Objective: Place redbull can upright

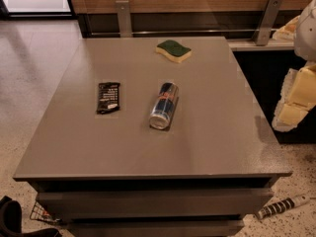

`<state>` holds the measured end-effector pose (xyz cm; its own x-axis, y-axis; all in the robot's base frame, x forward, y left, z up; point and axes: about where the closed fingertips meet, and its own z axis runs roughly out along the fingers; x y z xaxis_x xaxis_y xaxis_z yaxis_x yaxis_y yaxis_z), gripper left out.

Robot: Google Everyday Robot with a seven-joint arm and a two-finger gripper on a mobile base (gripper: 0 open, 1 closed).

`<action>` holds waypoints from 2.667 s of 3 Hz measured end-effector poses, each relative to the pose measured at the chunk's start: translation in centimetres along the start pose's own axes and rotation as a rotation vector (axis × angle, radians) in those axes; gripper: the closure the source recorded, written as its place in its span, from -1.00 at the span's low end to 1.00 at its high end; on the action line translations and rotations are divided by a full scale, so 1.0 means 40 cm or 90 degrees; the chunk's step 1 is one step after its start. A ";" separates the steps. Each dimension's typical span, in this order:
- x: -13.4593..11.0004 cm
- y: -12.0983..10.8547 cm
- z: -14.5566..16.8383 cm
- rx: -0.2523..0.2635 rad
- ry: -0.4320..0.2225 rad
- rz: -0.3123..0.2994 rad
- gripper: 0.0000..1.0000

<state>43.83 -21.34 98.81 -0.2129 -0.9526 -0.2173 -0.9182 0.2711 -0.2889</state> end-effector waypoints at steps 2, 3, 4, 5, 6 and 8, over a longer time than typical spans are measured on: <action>-0.028 -0.004 -0.001 -0.002 -0.011 0.036 -1.00; -0.081 -0.027 0.027 -0.029 -0.069 0.155 -1.00; -0.186 -0.051 0.066 -0.069 -0.214 0.354 -1.00; -0.231 -0.084 0.069 -0.063 -0.280 0.474 -1.00; -0.241 -0.099 0.063 -0.055 -0.294 0.497 -1.00; -0.248 -0.110 0.089 -0.068 -0.252 0.513 -1.00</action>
Offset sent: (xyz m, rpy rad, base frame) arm 0.0220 0.0517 0.0059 0.1872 0.0920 -0.2421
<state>51.17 -12.60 98.91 -0.6931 -0.3565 -0.6265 -0.5702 0.8029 0.1739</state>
